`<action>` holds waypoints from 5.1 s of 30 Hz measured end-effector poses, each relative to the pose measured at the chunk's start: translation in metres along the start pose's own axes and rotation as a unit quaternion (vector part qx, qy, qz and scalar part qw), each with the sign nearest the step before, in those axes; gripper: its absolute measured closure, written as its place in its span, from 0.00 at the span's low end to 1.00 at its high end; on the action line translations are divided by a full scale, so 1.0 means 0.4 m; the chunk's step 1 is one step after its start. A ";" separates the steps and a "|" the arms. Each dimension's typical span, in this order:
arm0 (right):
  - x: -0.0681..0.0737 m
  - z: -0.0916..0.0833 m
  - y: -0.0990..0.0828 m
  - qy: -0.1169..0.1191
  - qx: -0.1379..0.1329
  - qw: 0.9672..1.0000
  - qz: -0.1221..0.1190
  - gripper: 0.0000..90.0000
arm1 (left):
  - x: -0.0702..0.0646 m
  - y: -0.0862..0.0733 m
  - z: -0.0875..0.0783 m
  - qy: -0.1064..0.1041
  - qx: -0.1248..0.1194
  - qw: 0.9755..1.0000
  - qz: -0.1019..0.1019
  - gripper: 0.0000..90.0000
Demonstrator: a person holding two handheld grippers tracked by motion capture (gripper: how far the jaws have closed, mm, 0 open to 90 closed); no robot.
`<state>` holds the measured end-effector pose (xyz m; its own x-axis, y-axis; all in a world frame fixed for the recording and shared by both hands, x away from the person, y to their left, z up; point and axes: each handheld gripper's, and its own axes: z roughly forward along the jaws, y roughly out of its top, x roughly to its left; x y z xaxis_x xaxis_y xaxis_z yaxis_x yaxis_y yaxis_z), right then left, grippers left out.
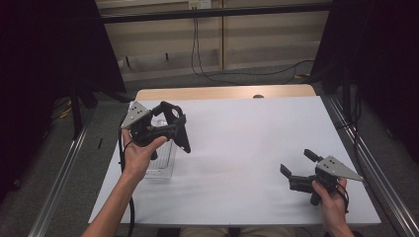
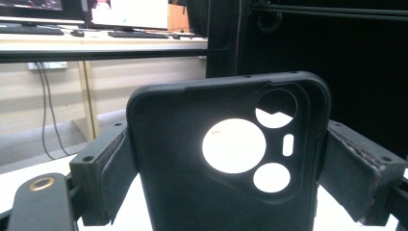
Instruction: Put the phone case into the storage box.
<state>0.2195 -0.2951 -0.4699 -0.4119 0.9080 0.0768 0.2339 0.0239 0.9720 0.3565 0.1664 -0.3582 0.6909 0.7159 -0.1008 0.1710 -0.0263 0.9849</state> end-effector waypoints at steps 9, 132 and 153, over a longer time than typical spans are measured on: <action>-0.002 -0.002 0.001 0.004 0.000 1.000 0.000 0.00 | 0.029 0.020 -0.007 0.019 -0.003 1.000 0.002 0.15; -0.005 -0.003 -0.004 0.013 0.002 1.000 -0.007 0.00 | 0.270 -0.075 0.217 0.179 0.037 0.983 -0.005 0.14; -0.006 -0.002 -0.005 0.013 0.001 1.000 -0.006 0.00 | 0.290 -0.096 0.235 0.172 0.047 0.984 0.010 0.14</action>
<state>0.2193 -0.2977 -0.4719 -0.4364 0.8969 0.0710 0.2303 0.0351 0.9725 0.4959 0.1848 -0.4210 0.4196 0.9076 -0.0130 0.2348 -0.0947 0.9674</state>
